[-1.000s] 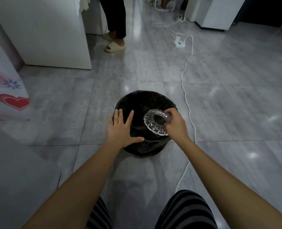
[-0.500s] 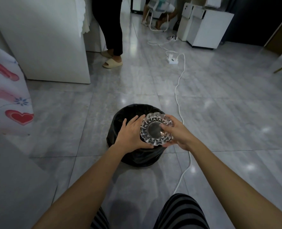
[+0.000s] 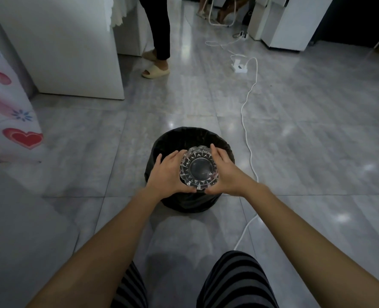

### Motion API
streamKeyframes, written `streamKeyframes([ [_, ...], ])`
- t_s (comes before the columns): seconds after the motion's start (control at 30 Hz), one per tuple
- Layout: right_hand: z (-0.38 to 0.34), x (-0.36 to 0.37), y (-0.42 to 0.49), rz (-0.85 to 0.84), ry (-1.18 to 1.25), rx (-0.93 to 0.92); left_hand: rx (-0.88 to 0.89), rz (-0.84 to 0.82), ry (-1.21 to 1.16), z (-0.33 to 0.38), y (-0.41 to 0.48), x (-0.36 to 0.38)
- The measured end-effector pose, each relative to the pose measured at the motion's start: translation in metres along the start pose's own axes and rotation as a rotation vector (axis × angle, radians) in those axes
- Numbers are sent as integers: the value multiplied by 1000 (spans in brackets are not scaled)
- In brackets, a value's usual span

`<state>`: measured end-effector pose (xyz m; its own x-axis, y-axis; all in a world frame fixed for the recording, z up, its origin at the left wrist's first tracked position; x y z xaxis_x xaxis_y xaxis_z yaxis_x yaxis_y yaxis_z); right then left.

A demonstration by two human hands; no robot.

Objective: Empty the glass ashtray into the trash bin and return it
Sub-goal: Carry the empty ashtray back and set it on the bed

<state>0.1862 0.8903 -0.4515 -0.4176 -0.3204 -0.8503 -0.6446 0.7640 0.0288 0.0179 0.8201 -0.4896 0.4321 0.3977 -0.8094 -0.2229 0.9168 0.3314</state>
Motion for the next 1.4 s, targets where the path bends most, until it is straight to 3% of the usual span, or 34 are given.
streamKeyframes([
  [0.23, 24, 16, 1, 74, -309, -131, 8, -2, 67, -5, -1, 21],
  [0.4, -5, -23, -1, 69, -414, -148, -58, -75, 97, 23, 4, -18],
  [0.6, -80, -110, -1, -7, -397, -192, -172, -129, 25, 71, 22, -120],
  [0.97, -257, -288, 22, -15, -297, -281, -274, -123, 144, 157, 79, -360],
  [1.2, -341, -356, 33, 31, -282, -394, -264, -72, 253, 188, 95, -475],
  [1.4, -389, -365, 24, -20, -239, -527, -401, 8, 267, 192, 60, -521],
])
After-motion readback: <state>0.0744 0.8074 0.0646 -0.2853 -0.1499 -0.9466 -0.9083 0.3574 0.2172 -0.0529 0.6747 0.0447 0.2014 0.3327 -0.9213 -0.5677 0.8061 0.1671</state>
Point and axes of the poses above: each hand's wrist, its own y-axis towards the middle knuckle, its own x-axis out of the palm, z = x × y, the point moved 3 cm from there along y, towards the middle knuckle, and after that the axes turned 13 degrees about z, right-handed, at the moved point
